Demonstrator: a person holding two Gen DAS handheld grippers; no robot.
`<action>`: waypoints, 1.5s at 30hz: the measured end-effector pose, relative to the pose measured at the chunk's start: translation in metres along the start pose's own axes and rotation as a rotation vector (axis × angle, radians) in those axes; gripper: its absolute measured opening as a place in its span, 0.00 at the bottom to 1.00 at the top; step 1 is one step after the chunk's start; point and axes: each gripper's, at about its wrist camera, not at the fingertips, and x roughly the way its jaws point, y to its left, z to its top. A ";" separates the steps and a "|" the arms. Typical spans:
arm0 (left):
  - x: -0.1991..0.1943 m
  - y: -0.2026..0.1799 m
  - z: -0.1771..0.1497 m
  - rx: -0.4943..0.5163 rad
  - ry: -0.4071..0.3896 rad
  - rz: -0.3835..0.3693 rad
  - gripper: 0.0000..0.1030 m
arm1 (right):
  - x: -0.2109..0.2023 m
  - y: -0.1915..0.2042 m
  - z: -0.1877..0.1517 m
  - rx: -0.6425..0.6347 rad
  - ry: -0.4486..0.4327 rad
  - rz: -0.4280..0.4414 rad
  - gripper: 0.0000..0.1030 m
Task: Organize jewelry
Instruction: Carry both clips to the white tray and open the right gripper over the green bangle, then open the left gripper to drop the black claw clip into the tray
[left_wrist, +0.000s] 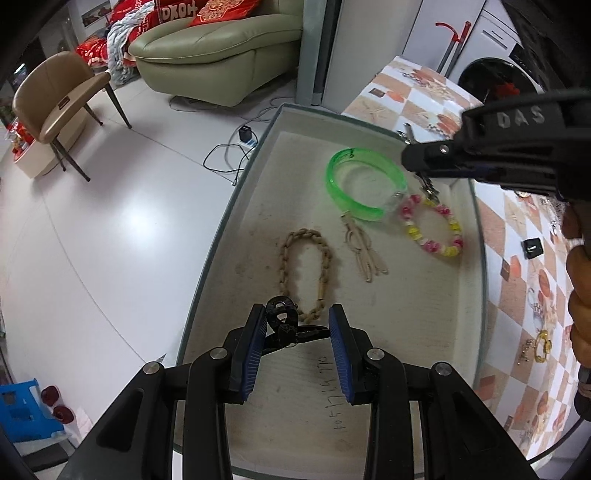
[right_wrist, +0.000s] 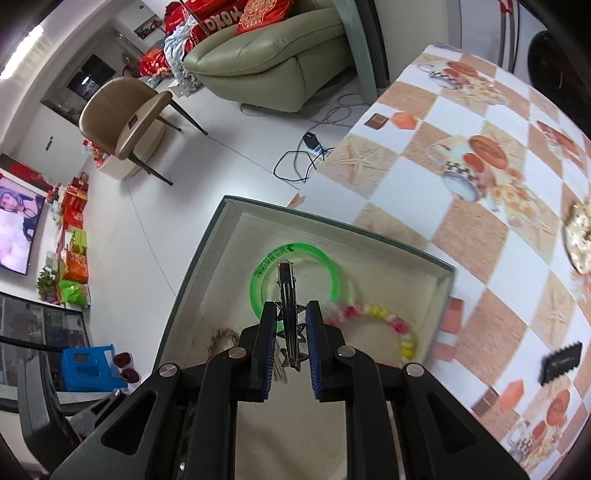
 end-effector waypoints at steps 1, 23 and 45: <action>0.001 0.001 -0.001 0.001 0.001 0.002 0.39 | 0.003 0.002 0.001 -0.004 0.003 0.001 0.17; 0.017 -0.015 -0.008 0.075 0.035 0.075 0.43 | 0.056 0.014 0.009 -0.084 0.087 -0.085 0.17; -0.003 -0.035 -0.007 0.098 -0.003 0.137 0.96 | 0.019 0.004 0.005 -0.002 0.039 0.043 0.54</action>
